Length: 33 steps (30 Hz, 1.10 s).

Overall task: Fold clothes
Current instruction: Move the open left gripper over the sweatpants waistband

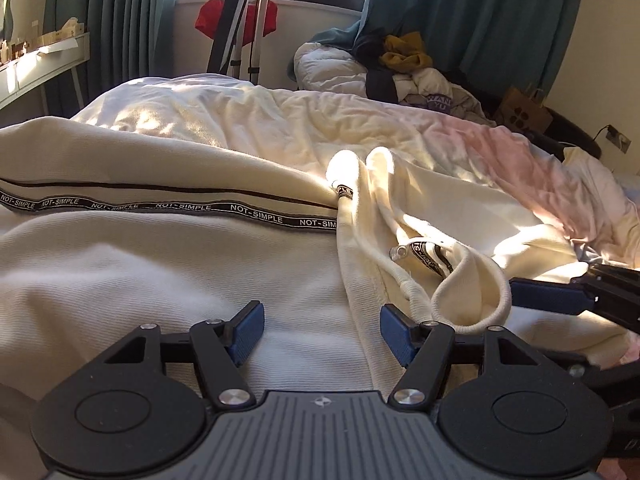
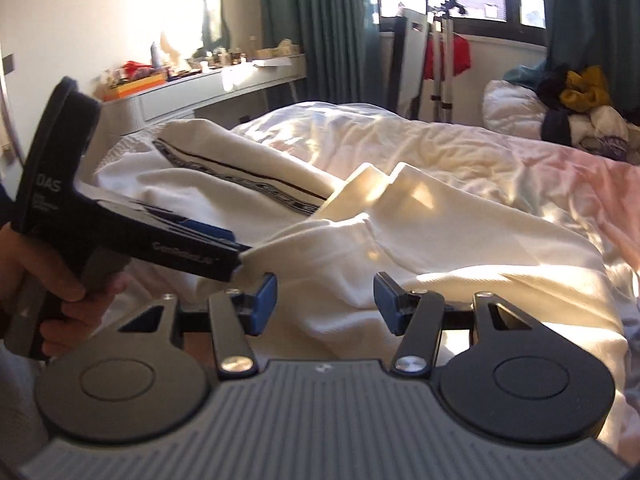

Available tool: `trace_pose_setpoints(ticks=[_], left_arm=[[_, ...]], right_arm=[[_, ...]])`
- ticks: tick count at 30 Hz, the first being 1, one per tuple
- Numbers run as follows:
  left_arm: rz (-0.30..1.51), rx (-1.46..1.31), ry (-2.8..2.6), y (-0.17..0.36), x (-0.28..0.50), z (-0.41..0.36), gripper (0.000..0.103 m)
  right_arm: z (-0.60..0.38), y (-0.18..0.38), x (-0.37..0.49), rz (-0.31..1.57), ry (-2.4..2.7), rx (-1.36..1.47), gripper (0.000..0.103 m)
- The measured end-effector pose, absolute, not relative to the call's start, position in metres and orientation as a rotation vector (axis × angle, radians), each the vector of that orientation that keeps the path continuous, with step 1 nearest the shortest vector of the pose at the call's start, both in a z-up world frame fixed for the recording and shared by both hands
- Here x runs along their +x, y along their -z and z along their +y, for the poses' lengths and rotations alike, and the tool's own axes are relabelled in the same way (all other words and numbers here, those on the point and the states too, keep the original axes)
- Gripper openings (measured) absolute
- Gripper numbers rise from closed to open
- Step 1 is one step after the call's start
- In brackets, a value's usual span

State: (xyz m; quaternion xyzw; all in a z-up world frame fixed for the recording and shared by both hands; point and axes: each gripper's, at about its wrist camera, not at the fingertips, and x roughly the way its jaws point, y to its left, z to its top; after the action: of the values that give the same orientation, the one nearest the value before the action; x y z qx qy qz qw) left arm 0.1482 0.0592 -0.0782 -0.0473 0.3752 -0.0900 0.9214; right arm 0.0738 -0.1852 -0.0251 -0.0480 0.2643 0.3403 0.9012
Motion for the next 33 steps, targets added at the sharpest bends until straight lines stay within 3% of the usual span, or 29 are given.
trace_pose_setpoints(ticks=[7,12,18,25,33], left_arm=[[0.774,-0.168,0.186,0.076,0.151,0.065,0.068],[0.77,-0.208,0.191,0.074,0.151,0.07,0.068],[0.763,-0.251,0.185,0.072,0.151,0.074,0.068],[0.723,-0.342,0.147,0.064,0.147,0.09,0.069],[0.654,-0.448,0.003,0.043,0.119,0.134,0.07]], right_arm=[[-0.168,0.038,0.074,0.56,-0.752,-0.169,0.055],[-0.176,0.033,0.077,0.559,-0.669,-0.067,0.033],[-0.18,0.019,0.063,0.48,-0.624,-0.038,0.02],[-0.174,0.002,0.041,0.464,-0.66,-0.107,0.019],[-0.16,0.042,0.067,0.599,-0.632,-0.12,0.023]])
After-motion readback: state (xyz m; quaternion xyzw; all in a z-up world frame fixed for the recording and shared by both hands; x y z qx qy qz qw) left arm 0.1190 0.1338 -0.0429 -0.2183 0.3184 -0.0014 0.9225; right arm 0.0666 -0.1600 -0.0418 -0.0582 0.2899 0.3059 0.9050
